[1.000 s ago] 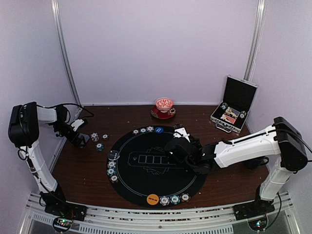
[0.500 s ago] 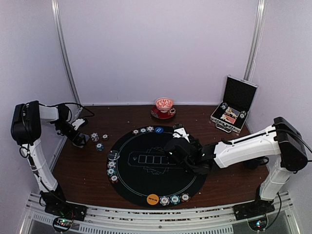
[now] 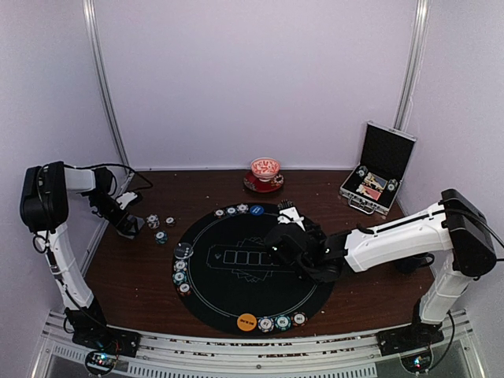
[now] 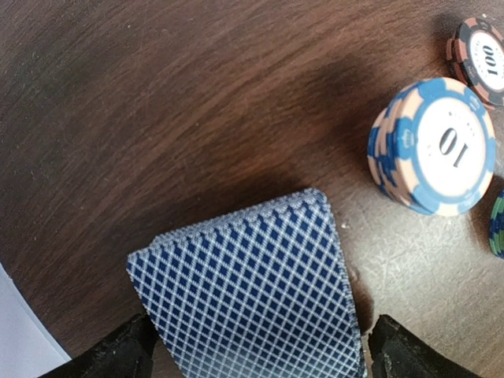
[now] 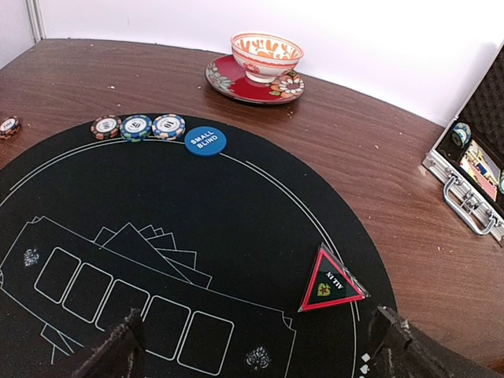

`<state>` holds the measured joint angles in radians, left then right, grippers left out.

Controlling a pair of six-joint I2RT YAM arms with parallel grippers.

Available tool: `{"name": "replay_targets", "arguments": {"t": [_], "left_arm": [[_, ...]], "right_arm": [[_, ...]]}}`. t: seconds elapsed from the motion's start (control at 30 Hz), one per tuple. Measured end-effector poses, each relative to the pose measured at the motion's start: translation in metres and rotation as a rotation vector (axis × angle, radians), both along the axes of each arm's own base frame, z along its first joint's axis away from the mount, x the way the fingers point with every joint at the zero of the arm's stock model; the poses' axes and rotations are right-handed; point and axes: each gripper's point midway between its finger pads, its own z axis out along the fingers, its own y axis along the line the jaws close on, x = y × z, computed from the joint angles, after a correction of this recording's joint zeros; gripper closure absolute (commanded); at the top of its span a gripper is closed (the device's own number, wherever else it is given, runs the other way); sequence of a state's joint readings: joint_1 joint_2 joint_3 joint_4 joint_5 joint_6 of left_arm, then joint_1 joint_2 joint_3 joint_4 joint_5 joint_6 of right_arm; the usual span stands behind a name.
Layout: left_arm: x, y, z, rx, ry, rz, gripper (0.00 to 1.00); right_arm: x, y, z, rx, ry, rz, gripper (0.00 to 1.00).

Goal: Distribute texas hold em gaming equipment
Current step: Pick up the poker card from the corner of the board.

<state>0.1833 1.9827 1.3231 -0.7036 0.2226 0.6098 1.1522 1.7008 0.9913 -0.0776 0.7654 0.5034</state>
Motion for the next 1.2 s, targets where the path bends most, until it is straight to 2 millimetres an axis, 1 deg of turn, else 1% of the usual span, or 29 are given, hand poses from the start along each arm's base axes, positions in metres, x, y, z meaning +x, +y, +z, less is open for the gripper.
{"name": "replay_targets", "arguments": {"t": [0.13,0.27,0.4,0.6,0.67,0.7,0.77,0.9,1.2], "left_arm": [[0.0004,-0.0020,-0.0019,0.042,0.009,0.003,0.02],[0.0001,-0.0045,-0.0029,0.066,0.018,0.018,0.06],[-0.0005,-0.0053,-0.0031,0.070,0.024,0.029,0.14],[-0.0001,-0.0062,-0.0031,0.071,0.024,0.033,0.23],[0.0001,-0.0062,-0.0031,0.071,0.023,0.034,0.26],[0.0001,-0.0063,-0.0031,0.071,0.023,0.034,0.30],[-0.0003,-0.0066,-0.0031,0.069,0.025,0.034,0.35],[-0.0001,-0.0072,-0.0019,0.070,0.023,0.034,0.42],[0.0002,-0.0066,-0.0013,0.077,0.021,0.038,0.44]], "right_arm": [[-0.0016,0.0012,0.0001,-0.002,-0.001,0.005,0.00],[-0.0028,0.0022,0.0001,-0.003,-0.001,0.009,0.00],[-0.0029,0.0024,0.0003,-0.003,-0.002,0.009,0.00],[-0.0040,0.0033,0.0003,-0.003,-0.002,0.012,0.00],[-0.0049,0.0041,0.0003,-0.003,-0.002,0.015,0.00],[-0.0049,0.0041,0.0003,-0.003,-0.002,0.015,0.00],[-0.0051,0.0043,0.0003,-0.004,-0.002,0.015,0.00],[-0.0052,0.0043,0.0004,-0.004,-0.002,0.016,0.00],[-0.0057,0.0049,0.0008,-0.005,-0.004,0.017,0.00]]}}
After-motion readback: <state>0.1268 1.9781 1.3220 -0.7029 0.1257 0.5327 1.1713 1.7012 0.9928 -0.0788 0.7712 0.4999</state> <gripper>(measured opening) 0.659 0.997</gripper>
